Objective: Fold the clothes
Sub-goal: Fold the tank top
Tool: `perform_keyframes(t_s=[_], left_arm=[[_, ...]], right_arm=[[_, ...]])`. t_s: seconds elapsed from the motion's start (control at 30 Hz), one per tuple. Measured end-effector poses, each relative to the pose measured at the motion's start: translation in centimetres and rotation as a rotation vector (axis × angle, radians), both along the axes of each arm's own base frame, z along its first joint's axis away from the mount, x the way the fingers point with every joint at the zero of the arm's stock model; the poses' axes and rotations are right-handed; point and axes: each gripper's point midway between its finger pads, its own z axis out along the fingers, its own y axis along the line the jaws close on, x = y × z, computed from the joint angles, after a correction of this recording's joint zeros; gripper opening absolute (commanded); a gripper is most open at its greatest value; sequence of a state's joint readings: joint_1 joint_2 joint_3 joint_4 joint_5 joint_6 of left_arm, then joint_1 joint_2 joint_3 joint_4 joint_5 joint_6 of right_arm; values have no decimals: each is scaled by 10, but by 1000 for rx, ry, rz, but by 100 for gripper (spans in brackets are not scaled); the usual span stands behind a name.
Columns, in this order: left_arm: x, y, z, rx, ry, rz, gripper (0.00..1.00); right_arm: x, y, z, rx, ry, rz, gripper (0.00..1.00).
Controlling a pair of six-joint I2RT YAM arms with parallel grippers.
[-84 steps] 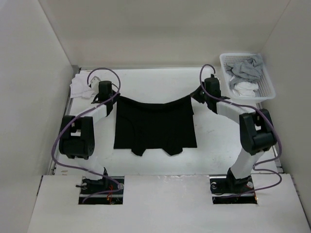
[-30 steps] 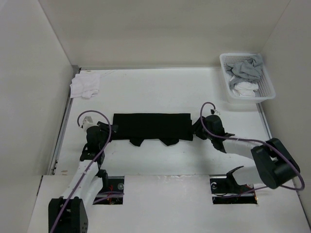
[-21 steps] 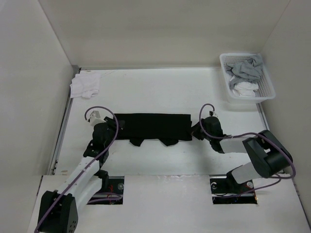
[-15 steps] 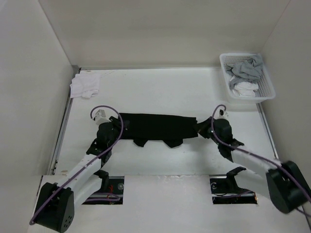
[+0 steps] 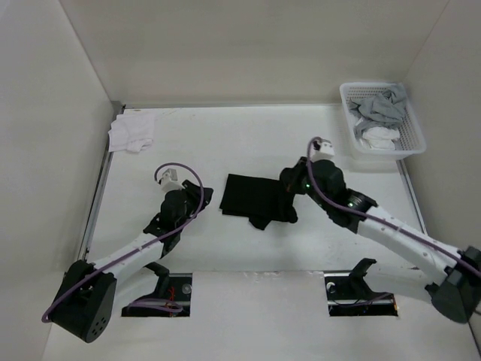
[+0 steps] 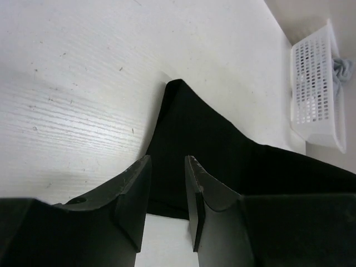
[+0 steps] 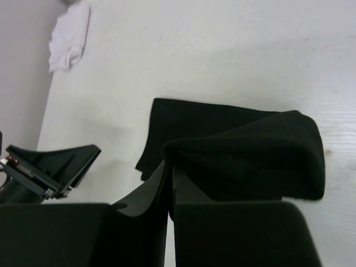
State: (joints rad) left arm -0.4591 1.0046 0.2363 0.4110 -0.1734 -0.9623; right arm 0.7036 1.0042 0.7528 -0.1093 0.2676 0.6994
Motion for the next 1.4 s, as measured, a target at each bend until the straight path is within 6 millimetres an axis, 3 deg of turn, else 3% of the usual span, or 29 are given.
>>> perform_keyframes(t_s=[0.2,0.27,0.43,0.5,0.57,0.67,0.7,0.8,0.9,1.0,1.17,1.27,1.4], left_arm=[[6,11,24,-36,-70,34,31],[8,18,30,-52,-91,53,31],[7,38,30,-76,-100,92,32],[7,44,31,-81,-101,107,33],[7,49,34,-85,-111,118,33],[6,46,34,-86,-108,109,35],[6,43,31,-82,-97,99,36],[7,22,19,-53,-43,38,37],[10,-2,4,-1,15,-29,29],[11,-15,-13,58,53,-55,25],[11,-11,-49,152,142,-38,34],[14,-8,-58,186,161,-18,40],[19,-8,-58,202,157,-2,40]], right_arm=[[21,91,-1,-133,41,135,10],[29,121,-10,-163,61,167,20],[43,183,-66,-235,145,243,39],[38,194,-90,-260,185,273,43],[29,194,-102,-280,210,292,47],[13,183,-91,-263,190,305,48],[9,176,-84,-252,176,302,43],[10,146,-55,-201,127,267,15],[33,121,-40,-151,94,199,7],[46,111,-55,-156,110,172,15],[32,109,-99,-205,192,214,39],[32,105,-108,-217,209,215,45],[44,108,-114,-208,217,215,47]])
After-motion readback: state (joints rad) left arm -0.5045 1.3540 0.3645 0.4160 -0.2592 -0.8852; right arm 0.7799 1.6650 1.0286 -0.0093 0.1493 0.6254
